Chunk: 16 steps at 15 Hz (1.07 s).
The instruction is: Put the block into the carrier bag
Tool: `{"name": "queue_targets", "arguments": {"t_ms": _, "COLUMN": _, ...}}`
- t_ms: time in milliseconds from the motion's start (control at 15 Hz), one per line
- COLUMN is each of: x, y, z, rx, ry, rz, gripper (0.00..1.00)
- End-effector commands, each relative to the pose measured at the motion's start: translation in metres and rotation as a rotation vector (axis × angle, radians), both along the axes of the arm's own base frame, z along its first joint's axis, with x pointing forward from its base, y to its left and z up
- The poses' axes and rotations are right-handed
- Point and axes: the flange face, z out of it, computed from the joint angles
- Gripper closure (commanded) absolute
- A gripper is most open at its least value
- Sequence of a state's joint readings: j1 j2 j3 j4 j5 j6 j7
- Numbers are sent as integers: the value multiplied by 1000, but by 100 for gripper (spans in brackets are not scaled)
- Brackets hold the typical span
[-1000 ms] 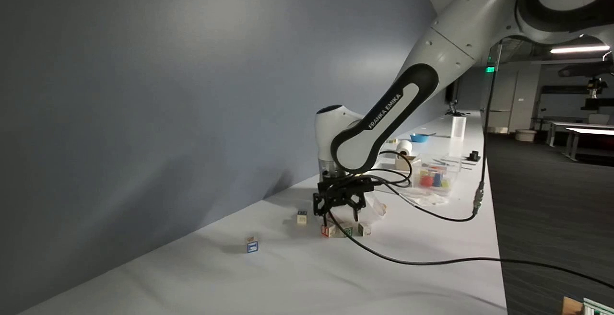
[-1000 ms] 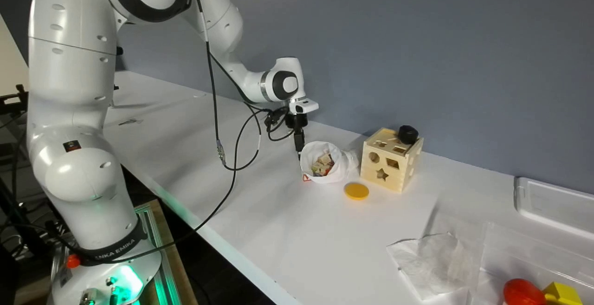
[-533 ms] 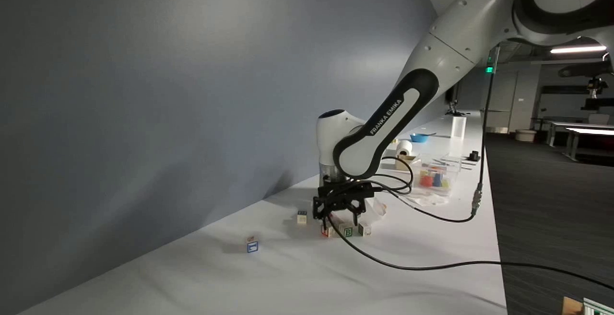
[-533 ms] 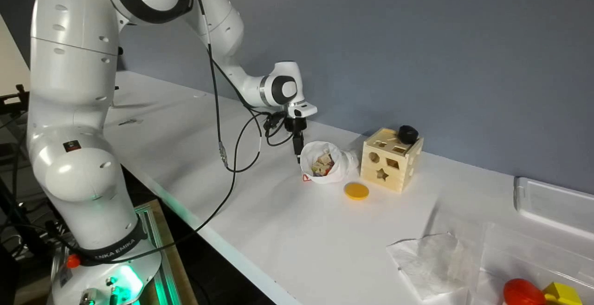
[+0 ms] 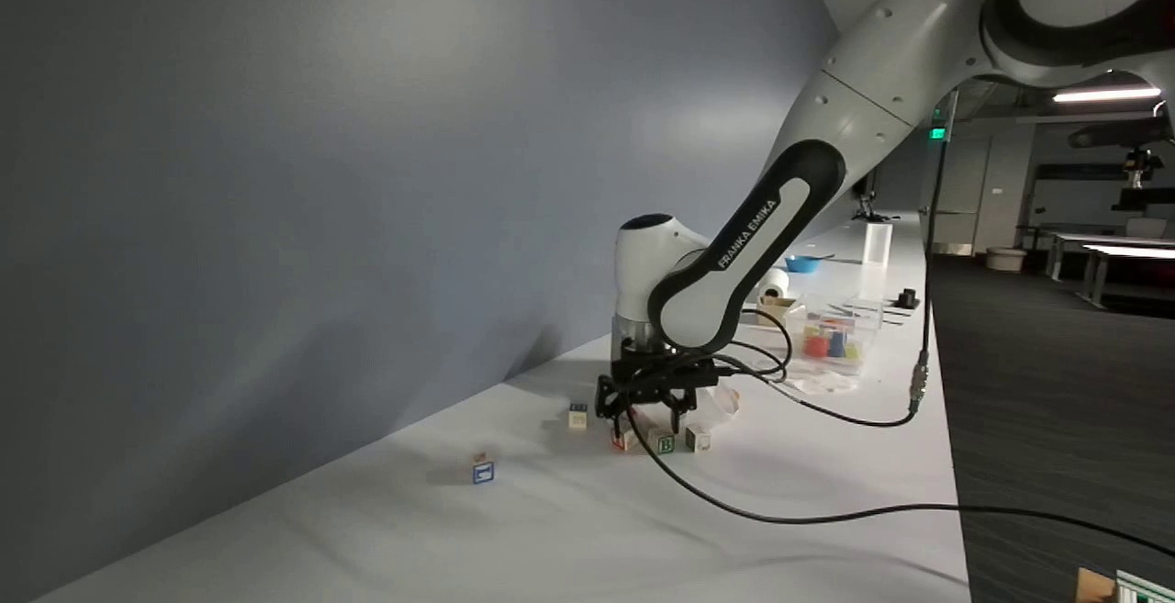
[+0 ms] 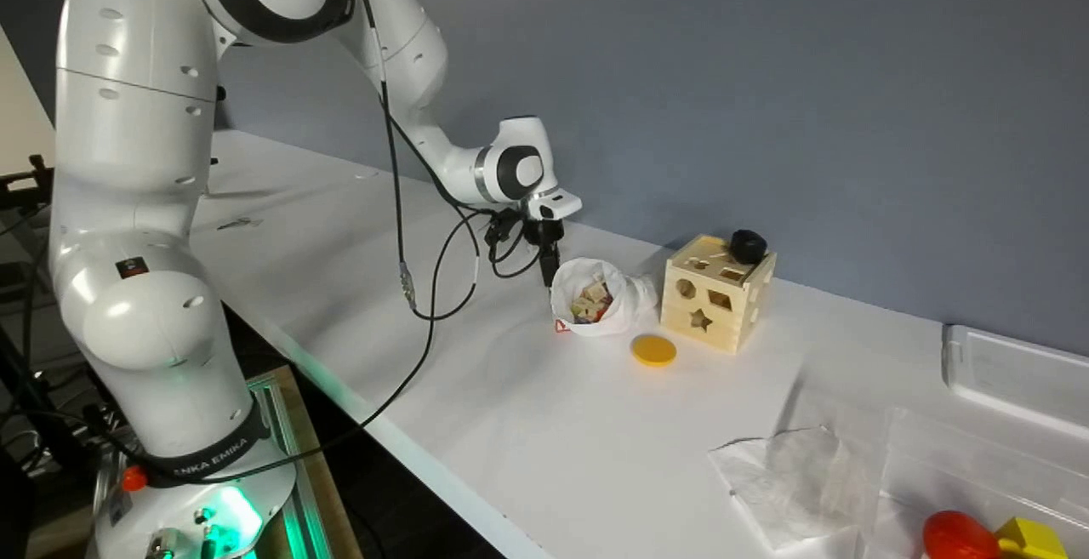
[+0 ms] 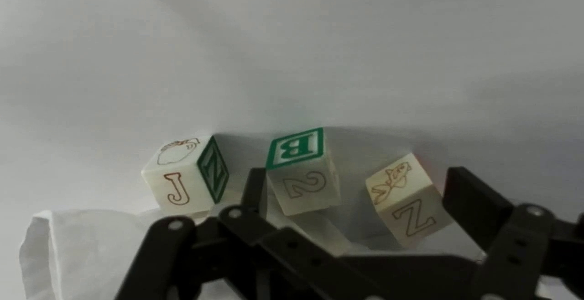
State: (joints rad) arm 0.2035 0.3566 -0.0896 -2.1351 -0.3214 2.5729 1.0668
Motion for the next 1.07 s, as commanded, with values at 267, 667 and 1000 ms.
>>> {"name": "queue_targets", "arguments": {"t_ms": 267, "x": -13, "y": -7, "z": -12, "rx": 49, "ry": -114, "rz": 29, "gripper": 0}}
{"name": "queue_targets", "arguments": {"t_ms": 667, "x": -18, "y": -15, "z": -20, "rx": 60, "ry": -92, "rz": -9, "gripper": 0}}
{"name": "queue_targets", "arguments": {"t_ms": 1000, "x": -13, "y": -17, "z": -18, "rx": 53, "ry": -80, "rz": -45, "gripper": 0}}
